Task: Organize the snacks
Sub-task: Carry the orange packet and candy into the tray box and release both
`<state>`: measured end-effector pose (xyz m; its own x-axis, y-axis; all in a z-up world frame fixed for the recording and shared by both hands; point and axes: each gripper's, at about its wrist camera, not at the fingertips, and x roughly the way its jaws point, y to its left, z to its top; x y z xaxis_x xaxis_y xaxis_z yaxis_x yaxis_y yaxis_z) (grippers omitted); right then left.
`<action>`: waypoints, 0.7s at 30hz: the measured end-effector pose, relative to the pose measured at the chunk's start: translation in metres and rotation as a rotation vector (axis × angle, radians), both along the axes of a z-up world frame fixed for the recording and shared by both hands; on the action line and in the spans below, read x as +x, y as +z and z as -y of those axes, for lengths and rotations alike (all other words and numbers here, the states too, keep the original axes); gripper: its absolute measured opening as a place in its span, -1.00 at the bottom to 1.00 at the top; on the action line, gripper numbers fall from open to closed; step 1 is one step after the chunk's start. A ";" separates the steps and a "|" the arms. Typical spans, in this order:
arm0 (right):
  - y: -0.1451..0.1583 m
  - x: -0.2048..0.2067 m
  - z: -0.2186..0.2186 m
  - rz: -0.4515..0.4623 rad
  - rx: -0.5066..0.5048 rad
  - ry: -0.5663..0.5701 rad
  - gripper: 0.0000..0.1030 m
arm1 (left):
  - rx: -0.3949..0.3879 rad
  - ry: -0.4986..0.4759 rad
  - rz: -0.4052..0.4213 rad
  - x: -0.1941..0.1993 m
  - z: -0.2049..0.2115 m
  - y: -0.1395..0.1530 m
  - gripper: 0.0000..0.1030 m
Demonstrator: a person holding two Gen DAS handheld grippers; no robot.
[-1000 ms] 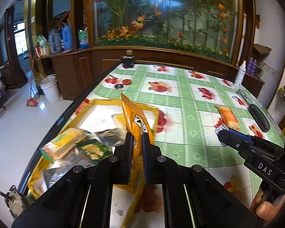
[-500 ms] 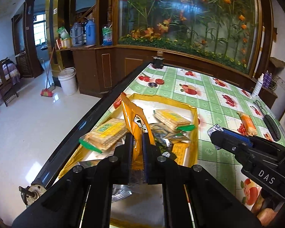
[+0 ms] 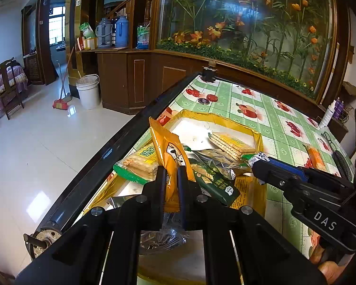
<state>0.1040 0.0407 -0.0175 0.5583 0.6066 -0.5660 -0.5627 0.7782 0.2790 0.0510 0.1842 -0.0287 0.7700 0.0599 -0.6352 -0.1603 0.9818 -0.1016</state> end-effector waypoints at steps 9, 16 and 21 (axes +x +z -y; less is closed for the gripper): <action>-0.004 0.006 -0.003 -0.013 -0.006 -0.008 -0.62 | -0.011 -0.008 -0.006 0.000 0.001 -0.001 -0.85; -0.005 0.012 0.000 -0.021 0.005 -0.020 -0.62 | -0.015 -0.069 0.000 -0.008 0.018 0.004 -0.86; 0.000 0.015 0.003 -0.019 0.014 -0.027 -0.62 | -0.050 -0.118 -0.022 -0.013 0.025 -0.001 -0.86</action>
<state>0.1187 0.0380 -0.0179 0.5640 0.5993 -0.5681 -0.5360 0.7890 0.3003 0.0375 0.1595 -0.0296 0.7558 -0.0620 -0.6518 -0.0469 0.9878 -0.1484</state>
